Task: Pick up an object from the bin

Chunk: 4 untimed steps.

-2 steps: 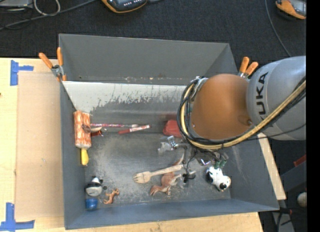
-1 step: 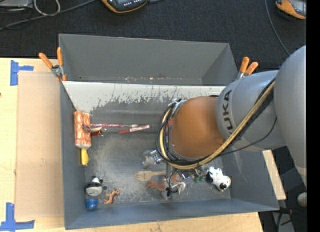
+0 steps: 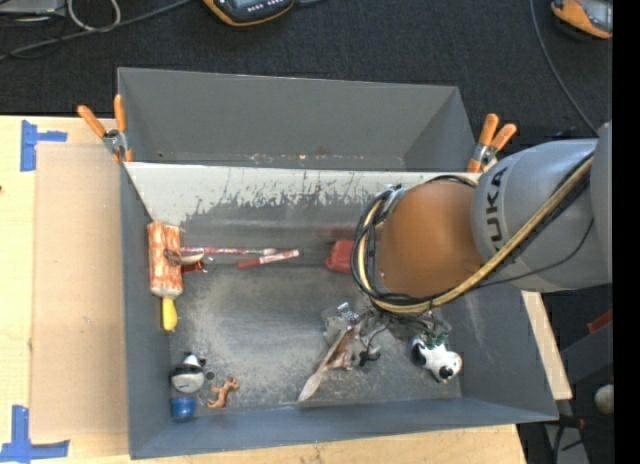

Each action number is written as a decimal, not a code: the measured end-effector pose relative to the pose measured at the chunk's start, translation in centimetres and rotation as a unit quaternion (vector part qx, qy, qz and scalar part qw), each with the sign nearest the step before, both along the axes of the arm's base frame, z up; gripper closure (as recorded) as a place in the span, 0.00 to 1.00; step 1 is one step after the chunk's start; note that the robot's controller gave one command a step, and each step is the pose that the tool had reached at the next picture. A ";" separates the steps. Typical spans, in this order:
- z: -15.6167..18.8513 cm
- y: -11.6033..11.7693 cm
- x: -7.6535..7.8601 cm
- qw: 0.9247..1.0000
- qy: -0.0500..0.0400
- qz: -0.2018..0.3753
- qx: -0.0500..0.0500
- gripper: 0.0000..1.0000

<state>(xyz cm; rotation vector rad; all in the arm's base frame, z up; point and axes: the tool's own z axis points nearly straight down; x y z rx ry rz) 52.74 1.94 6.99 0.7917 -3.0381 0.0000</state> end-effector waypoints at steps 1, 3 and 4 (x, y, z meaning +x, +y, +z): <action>0.0 0.0 0.0 1.000 0.000 0.000 0.000 1.00; 5.2 -5.7 2.1 0.989 0.001 0.146 0.001 1.00; 2.5 -6.8 0.3 0.975 0.002 0.222 0.003 1.00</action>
Offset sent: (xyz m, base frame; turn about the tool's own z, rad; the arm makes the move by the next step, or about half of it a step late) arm 0.0241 -0.0452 0.1452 -0.0724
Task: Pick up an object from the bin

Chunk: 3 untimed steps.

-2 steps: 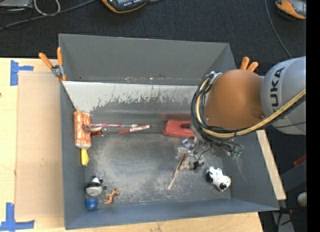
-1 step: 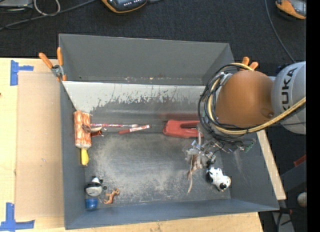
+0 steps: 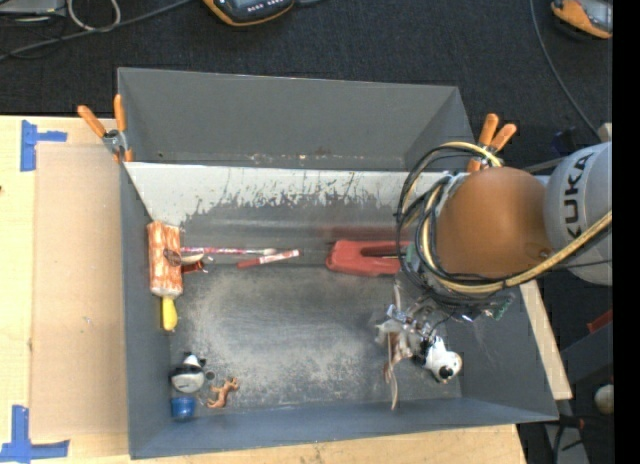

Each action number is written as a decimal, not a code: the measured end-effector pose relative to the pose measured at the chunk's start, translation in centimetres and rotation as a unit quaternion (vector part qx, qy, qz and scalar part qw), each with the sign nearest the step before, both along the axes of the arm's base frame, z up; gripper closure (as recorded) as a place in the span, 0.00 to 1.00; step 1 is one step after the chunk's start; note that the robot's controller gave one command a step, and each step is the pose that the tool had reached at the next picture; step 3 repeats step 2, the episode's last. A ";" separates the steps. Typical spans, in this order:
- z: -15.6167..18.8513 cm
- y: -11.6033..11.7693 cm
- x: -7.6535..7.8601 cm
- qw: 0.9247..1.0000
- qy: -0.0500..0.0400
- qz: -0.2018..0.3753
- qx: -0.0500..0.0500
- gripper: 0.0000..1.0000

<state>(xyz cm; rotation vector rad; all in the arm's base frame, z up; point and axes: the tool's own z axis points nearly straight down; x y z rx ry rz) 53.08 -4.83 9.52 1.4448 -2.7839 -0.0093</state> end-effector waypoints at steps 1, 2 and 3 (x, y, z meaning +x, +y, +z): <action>5.7 0.1 1.0 0.992 0.003 -0.126 -0.001 1.00; 9.9 -1.3 -2.0 0.998 0.006 -0.060 0.001 1.00; 9.9 -1.3 -2.0 0.998 0.006 -0.060 0.001 1.00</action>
Offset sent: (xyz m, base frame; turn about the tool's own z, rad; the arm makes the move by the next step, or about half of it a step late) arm -0.0309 -0.0209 0.1111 0.1090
